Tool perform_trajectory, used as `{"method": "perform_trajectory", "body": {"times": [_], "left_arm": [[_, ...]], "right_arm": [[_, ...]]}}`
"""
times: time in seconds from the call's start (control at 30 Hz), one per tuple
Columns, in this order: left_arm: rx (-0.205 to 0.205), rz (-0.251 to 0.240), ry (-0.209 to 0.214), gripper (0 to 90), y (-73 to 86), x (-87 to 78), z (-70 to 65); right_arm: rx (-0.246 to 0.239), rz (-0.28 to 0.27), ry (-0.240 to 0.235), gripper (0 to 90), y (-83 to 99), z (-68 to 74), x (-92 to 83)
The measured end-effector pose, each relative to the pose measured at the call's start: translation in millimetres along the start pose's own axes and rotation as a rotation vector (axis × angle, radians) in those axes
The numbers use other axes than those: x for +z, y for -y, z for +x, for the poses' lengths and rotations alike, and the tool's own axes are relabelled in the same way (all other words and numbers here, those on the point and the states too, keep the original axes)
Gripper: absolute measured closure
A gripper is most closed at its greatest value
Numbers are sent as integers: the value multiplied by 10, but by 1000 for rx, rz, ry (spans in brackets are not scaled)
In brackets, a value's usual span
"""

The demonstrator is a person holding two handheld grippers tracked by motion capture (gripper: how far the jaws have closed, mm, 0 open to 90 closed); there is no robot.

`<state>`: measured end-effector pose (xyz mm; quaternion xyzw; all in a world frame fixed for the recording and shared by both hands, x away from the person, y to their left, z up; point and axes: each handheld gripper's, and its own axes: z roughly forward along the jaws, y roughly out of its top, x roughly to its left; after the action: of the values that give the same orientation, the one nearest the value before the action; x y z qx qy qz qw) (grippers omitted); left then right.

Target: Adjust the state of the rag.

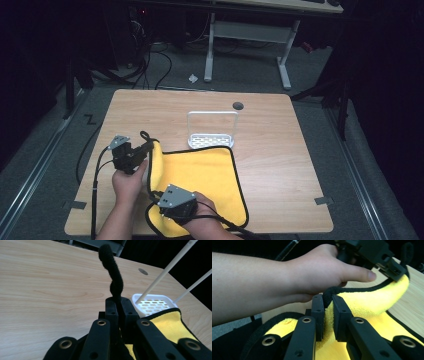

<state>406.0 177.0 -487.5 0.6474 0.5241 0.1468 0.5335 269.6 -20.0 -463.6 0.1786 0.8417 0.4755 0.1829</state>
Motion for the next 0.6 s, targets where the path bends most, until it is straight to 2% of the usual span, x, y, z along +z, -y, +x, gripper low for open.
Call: {"method": "perform_trajectory", "body": {"times": [0.2, 0.37, 0.6], "left_arm": [[9, -1, 18, 859, 12, 134, -208], [16, 17, 29, 859, 65, 266, -360], [45, 18, 68, 858, 25, 409, -620]], "right_arm": [[28, -6, 37, 815, 141, -133, -239], [50, 6, 77, 815, 337, -258, -470], [98, 20, 131, 815, 564, -429, -726]]}}
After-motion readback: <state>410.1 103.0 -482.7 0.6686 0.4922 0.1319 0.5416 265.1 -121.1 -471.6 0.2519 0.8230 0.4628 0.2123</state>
